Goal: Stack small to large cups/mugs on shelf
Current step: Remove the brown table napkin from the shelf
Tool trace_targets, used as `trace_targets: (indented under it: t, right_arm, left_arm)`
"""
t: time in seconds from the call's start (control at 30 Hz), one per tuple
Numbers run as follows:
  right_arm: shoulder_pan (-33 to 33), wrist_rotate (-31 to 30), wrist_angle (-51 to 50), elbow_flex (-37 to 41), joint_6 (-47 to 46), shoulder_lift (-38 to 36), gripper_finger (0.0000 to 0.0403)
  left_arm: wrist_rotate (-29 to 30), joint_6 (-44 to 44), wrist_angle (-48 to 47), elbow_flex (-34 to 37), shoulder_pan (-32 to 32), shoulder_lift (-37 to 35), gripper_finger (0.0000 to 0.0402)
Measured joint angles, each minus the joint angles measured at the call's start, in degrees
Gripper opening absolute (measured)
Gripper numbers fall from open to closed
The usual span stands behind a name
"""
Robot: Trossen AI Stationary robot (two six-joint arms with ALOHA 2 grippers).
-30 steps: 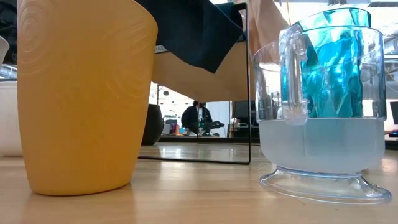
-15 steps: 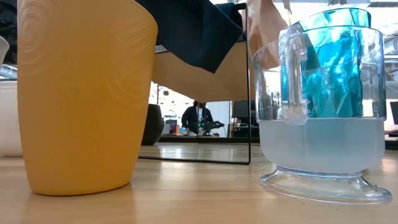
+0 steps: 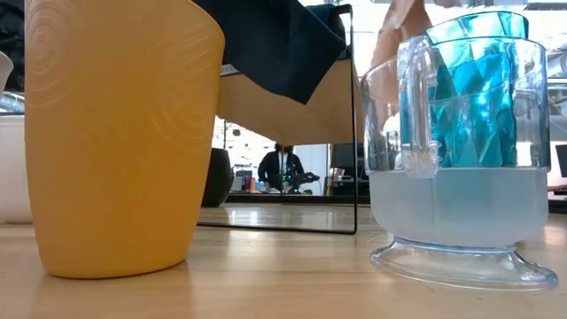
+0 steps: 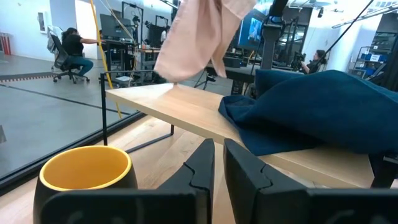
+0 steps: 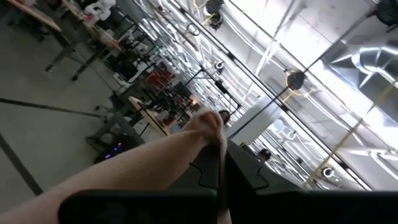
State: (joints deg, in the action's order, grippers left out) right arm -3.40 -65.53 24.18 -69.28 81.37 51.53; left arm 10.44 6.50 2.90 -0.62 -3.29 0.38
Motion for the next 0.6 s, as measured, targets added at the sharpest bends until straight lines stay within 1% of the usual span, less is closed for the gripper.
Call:
trace_targets:
  t: [0.17, 0.37, 0.53, 0.6]
  right_arm:
    - [-2.04, -2.13, 6.57, 0.0, 7.09, -0.47, 0.0]
    - [-2.65, -2.19, 9.45, 0.0, 8.12, -1.07, 0.0]
    - [-1.82, -1.8, 18.56, 0.0, 12.82, -1.1, 0.0]
    - [-1.17, -1.8, 20.44, 0.0, 14.22, -1.23, 0.0]
  left_arm:
    - [0.0, -0.02, -0.02, 0.0, -0.01, 0.0, 0.0037]
    - [0.0, -0.02, -0.05, 0.0, 0.0, -0.01, 0.0037]
    - [0.0, 0.14, -0.07, 0.0, -0.01, 0.0, 0.0037]
    - [-0.02, 0.73, -0.09, 0.0, -0.02, 0.0, 0.0037]
